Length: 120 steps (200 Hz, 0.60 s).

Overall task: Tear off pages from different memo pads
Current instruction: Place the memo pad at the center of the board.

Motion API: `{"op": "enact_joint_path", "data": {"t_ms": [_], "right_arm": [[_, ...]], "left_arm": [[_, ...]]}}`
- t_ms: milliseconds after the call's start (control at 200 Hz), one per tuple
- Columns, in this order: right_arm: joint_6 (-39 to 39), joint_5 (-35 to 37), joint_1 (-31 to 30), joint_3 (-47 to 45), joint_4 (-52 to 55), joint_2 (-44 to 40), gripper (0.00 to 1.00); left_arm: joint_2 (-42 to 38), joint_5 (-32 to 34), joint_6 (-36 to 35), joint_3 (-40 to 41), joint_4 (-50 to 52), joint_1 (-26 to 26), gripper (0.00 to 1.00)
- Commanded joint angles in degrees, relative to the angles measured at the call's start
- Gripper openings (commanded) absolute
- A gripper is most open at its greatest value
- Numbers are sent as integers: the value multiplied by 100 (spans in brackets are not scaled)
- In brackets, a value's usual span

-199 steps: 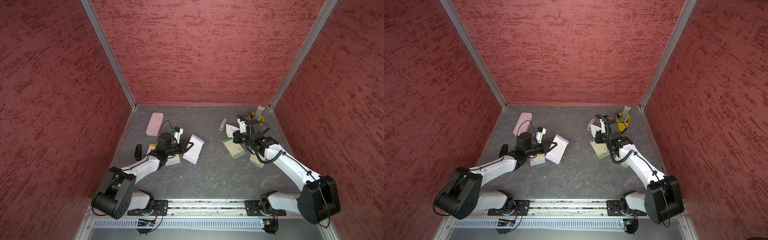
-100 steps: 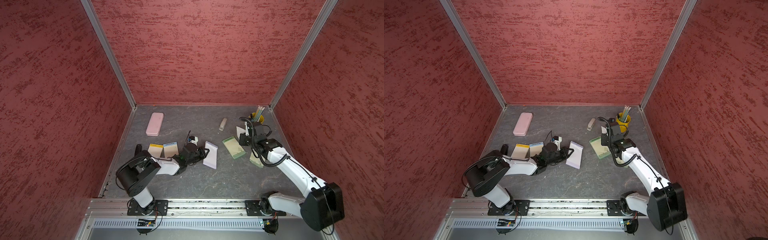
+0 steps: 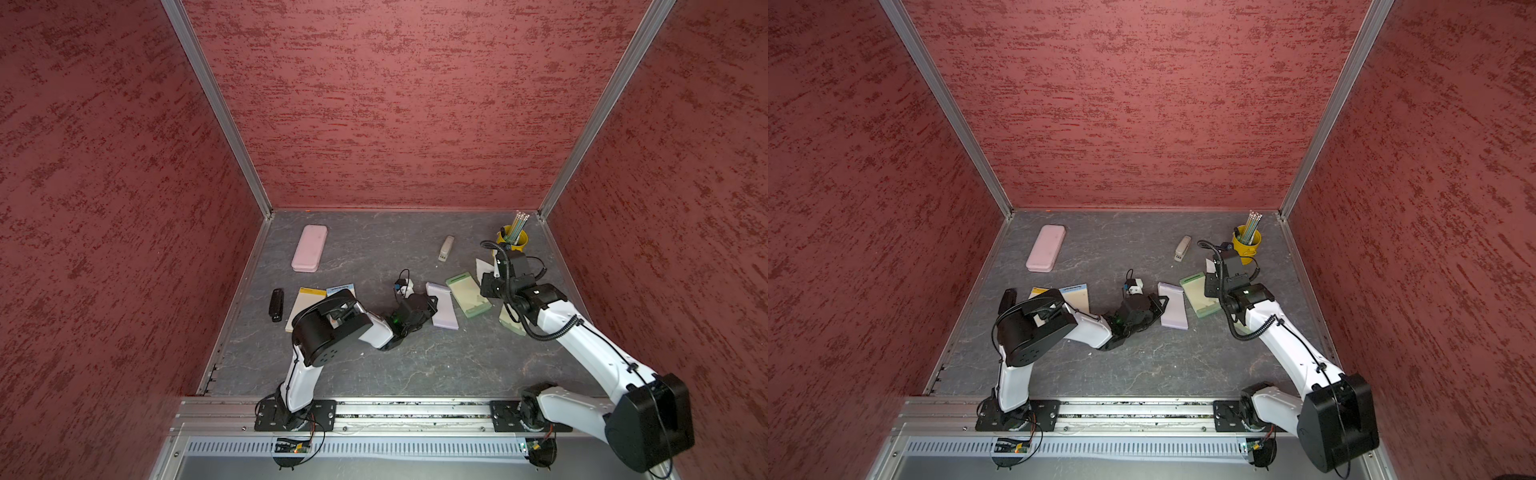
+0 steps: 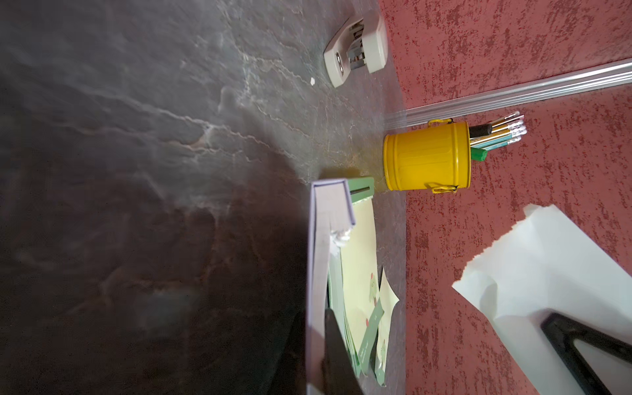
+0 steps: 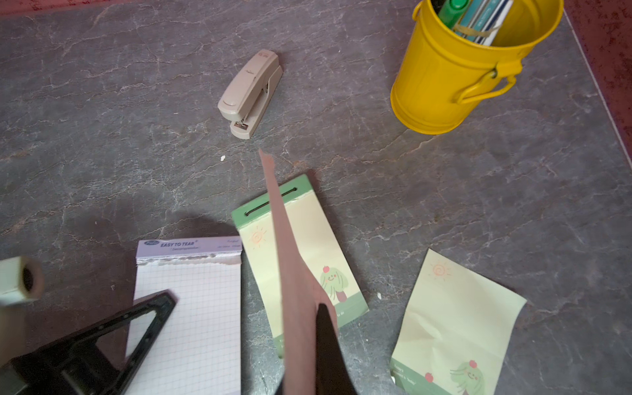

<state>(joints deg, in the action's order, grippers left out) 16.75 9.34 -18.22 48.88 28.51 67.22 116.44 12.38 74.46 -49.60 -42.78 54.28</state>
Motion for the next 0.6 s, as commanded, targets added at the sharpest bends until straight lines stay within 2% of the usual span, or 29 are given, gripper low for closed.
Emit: {"op": "enact_joint_path", "data": {"t_ms": [0,85,210,401,496,596], "right_arm": [[158,102,2,-22,-83,-86,0],[168,107,2,-36,-66,-109,0],[157,155,2,-31,6,-170,0],[109,211,2,-106,2,-271,0],[126,113,2,-116,-73,-169,0],[166,4,3,-105,-135,-54,0]], "left_arm": [[300,392,81,-548,92,-4,0],[608,359,-216,-1018,65,-22,0],[840,-56,-492,-1475,216,-45,0],[786,-878,-690,-1086,119,-227,0],[749,-965,-811,-897,166,-312,0],[787,-952,-902,-832,107,-396,8]]}}
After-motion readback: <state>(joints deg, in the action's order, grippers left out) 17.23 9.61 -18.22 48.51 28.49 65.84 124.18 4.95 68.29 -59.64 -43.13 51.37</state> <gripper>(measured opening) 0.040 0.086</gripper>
